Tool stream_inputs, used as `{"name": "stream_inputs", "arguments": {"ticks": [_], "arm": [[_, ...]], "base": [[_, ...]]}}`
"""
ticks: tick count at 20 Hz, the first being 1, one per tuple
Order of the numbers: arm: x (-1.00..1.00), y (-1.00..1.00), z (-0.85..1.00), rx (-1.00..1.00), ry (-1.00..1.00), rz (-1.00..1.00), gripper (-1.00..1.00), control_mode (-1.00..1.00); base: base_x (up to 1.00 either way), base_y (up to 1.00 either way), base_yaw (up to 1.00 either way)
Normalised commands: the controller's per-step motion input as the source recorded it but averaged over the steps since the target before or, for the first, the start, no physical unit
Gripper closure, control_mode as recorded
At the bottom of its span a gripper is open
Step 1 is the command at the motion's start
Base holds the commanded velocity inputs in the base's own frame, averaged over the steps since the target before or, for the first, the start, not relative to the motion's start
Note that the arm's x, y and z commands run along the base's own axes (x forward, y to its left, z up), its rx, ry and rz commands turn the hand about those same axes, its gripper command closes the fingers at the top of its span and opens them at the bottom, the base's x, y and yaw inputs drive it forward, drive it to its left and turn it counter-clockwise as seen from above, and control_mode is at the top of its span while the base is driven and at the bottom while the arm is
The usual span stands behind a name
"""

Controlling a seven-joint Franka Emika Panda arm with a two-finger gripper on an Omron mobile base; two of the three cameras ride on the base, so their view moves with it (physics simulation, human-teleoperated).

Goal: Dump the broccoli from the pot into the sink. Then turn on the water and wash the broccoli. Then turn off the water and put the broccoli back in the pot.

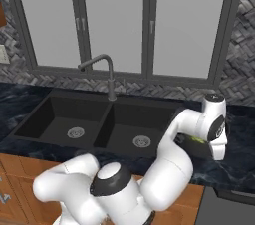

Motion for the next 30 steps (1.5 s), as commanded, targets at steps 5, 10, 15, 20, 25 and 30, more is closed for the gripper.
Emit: {"name": "stream_inputs", "arguments": {"ticks": [5,10,15,20,25,30], "arm": [[0.0,0.41,0.55,0.0,0.0,0.1,1.0,-1.0],[0.0,0.46,0.65,0.0,0.0,0.12,1.0,-1.0],[-0.09,0.46,0.61,0.0,-0.01,0.14,1.0,-1.0],[-0.15,0.45,0.56,0.0,-0.04,0.16,1.0,-1.0],[-0.03,0.59,0.41,-0.04,-0.04,0.16,1.0,-1.0],[0.0,0.73,0.24,-0.08,-0.08,0.12,1.0,-1.0]], "base": [[0.0,0.0,0.0],[0.0,0.0,0.0],[0.0,0.0,0.0],[0.0,0.0,0.0],[0.0,0.0,0.0],[0.0,0.0,0.0]]}}
